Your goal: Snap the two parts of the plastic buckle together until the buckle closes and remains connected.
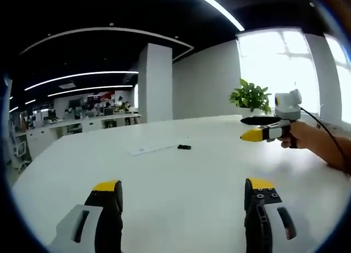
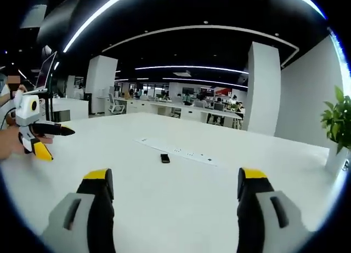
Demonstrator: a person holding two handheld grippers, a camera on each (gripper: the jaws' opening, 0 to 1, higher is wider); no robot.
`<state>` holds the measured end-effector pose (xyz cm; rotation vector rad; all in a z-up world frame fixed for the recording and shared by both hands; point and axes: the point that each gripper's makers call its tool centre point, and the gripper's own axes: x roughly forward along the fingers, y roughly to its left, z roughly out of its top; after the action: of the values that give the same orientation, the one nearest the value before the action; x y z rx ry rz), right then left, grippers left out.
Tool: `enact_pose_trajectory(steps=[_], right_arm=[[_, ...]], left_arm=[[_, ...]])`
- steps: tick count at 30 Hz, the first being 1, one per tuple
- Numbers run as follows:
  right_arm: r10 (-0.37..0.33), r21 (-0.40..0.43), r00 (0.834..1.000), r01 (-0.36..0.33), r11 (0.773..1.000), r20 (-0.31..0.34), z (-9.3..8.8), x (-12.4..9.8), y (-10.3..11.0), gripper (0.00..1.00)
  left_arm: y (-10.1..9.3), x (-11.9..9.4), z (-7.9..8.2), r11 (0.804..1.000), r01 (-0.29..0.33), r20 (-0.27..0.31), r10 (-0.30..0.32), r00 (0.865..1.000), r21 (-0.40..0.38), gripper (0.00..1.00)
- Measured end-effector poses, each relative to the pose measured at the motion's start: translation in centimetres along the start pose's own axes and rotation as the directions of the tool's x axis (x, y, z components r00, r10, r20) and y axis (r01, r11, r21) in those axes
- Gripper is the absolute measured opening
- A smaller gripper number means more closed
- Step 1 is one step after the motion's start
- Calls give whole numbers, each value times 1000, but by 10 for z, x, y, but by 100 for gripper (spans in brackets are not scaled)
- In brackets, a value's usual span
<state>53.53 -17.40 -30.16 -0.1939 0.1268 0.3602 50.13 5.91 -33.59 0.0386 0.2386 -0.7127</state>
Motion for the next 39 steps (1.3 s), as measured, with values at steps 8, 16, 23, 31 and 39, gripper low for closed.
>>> enact_pose_trajectory(steps=[8, 16, 23, 31, 39], right_arm=[[-8, 29, 1000, 8, 1000, 16, 0, -21, 4, 92], [-1, 45, 1000, 2, 999, -7, -20, -37, 8, 91], [26, 40, 999, -25, 999, -31, -27, -44, 21, 88], [29, 18, 999, -29, 999, -20, -28, -53, 20, 88], [30, -24, 999, -29, 999, 15, -19, -74, 32, 88]], left_arm=[[-2, -1, -4, 1000, 7, -11, -7, 1000, 12, 93], [-4, -2, -2, 1000, 10, -7, -10, 1000, 10, 91], [-21, -8, -5, 999, 6, -12, -6, 1000, 45, 90], [-43, -26, -10, 997, 14, -16, -13, 1000, 74, 90], [-50, -47, -13, 999, -29, 9, 29, 1000, 44, 88]])
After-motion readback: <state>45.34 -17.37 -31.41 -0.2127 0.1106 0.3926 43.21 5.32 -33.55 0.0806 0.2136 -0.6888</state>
